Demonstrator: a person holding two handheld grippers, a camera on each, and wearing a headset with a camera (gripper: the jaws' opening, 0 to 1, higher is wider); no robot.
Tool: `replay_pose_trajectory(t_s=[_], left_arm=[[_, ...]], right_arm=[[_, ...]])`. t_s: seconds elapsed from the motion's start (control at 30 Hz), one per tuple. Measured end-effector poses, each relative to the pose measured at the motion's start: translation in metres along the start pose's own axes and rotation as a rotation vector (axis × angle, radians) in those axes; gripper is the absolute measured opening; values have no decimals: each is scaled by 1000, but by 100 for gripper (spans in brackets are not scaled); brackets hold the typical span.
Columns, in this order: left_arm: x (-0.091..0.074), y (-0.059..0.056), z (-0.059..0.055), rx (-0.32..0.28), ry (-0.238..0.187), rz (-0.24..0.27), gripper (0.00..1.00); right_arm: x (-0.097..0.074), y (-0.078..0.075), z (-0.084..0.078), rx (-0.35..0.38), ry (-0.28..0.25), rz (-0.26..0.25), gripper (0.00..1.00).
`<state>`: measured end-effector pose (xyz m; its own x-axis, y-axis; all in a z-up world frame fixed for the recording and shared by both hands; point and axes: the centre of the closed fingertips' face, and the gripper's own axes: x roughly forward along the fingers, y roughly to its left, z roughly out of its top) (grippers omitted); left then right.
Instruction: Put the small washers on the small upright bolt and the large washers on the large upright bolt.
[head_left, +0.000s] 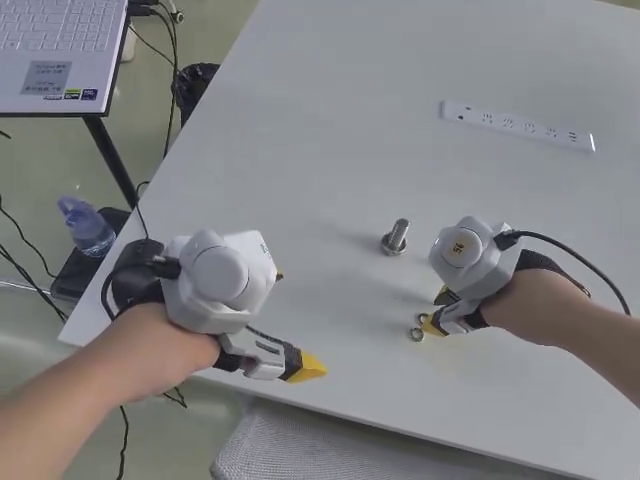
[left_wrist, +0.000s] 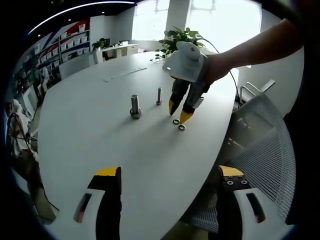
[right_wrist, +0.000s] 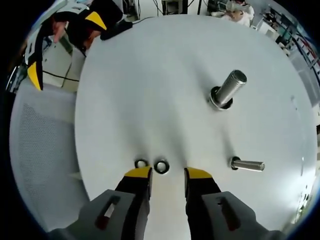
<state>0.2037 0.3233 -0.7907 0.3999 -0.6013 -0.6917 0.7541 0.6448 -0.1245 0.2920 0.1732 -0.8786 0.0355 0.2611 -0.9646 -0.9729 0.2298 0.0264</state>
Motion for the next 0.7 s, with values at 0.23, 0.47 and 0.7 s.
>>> replay_pose_trajectory(t_s=[0.23, 0.47, 0.7], left_arm=[[0, 0, 0, -4, 0, 0, 77], [0, -1, -1, -2, -1, 3, 77], [0, -3, -3, -10, -6, 4, 77]], right_arm=[[1, 0, 2, -12, 0, -17, 26], [2, 2, 4, -34, 7, -31, 23], [2, 2, 3, -56, 2, -29, 17]])
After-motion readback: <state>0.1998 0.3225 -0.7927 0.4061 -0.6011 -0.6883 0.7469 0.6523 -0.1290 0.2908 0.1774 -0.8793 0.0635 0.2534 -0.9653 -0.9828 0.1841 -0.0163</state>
